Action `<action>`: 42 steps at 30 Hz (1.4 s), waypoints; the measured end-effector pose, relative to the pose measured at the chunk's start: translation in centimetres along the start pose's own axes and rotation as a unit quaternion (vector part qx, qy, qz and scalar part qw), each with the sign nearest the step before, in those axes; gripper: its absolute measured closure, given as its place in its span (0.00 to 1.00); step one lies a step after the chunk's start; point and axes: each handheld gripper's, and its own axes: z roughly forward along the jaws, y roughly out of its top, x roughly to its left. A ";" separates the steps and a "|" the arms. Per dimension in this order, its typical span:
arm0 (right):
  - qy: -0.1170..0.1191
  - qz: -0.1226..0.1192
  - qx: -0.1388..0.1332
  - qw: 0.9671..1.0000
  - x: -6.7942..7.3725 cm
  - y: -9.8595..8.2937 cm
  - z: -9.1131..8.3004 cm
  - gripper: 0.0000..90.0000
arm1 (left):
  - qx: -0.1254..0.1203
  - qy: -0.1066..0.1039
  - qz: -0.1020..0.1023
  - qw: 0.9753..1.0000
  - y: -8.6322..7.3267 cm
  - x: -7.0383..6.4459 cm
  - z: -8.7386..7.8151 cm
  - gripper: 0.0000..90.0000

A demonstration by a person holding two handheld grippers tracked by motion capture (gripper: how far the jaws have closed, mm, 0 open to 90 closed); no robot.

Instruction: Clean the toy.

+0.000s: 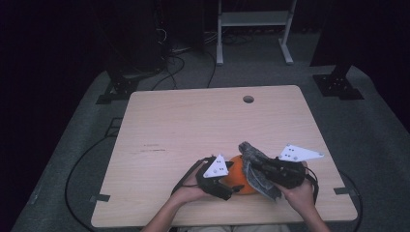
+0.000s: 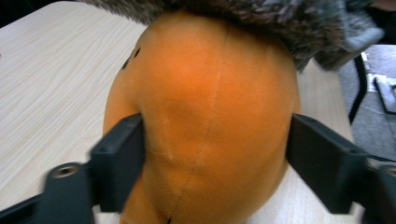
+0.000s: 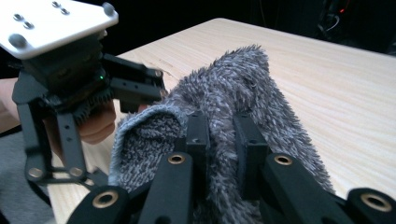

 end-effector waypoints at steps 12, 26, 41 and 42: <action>0.013 -0.034 0.000 0.999 1.9 1.1 0.1 0.86 | 0.001 0.024 0.017 1.000 -0.1 -0.5 0.8 0.30; -0.036 -0.013 -0.002 0.999 0.0 0.5 1.2 0.87 | 0.031 0.126 0.037 0.991 0.7 -0.1 -0.4 0.35; 0.000 0.004 0.061 0.998 -2.0 -2.7 0.1 0.86 | -0.009 0.080 -0.040 0.996 0.2 1.3 -0.7 0.28; -0.010 0.009 0.061 0.998 -2.1 -2.8 -0.1 0.86 | -0.004 0.066 -0.049 0.997 0.0 1.2 -0.3 0.29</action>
